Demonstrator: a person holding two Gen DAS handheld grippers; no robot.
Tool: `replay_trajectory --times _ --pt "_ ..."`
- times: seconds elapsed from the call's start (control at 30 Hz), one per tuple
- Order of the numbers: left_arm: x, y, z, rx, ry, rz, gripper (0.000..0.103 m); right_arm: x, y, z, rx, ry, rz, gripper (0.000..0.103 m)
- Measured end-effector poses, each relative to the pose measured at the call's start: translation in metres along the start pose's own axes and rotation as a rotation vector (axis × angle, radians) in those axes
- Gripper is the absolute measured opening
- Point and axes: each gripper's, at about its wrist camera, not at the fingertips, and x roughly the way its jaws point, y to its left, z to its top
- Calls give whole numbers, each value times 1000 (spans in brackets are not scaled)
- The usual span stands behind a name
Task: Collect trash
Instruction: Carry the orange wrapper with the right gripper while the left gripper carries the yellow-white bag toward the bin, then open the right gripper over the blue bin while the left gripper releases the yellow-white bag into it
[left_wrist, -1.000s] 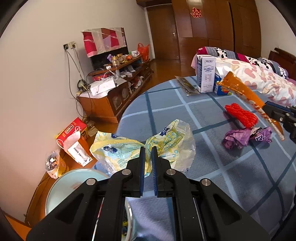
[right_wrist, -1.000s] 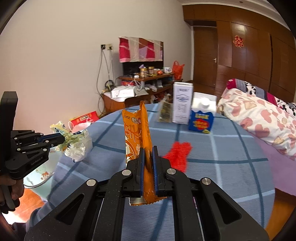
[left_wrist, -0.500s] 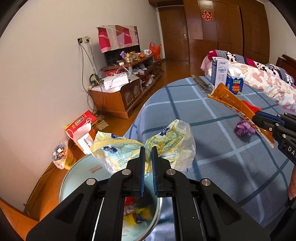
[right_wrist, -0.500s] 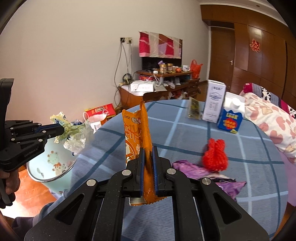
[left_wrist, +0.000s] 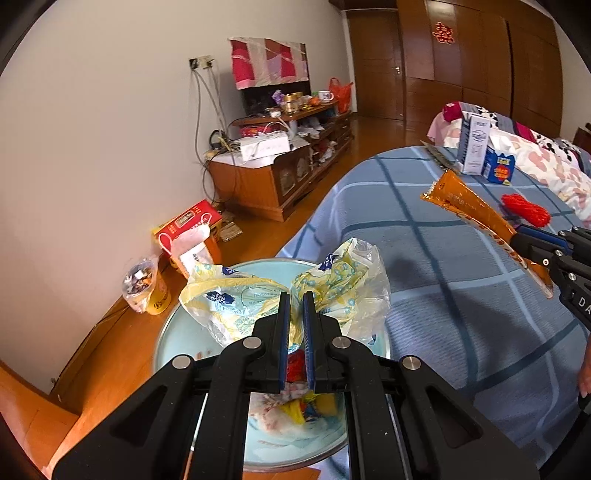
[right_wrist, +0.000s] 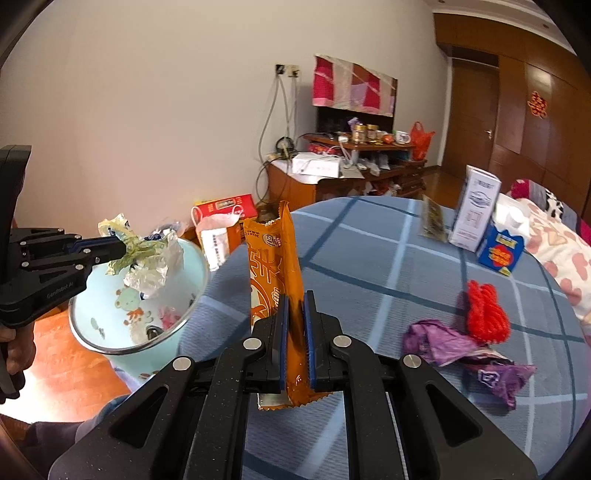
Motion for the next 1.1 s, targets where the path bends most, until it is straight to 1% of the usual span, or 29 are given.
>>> replay_trajectory --times 0.57,1.1 --pt "-10 43 -22 -63 11 49 7 11 46 5 -91 13 59 9" --pt "-15 73 -37 -100 25 103 7 21 80 15 -155 15 112 9"
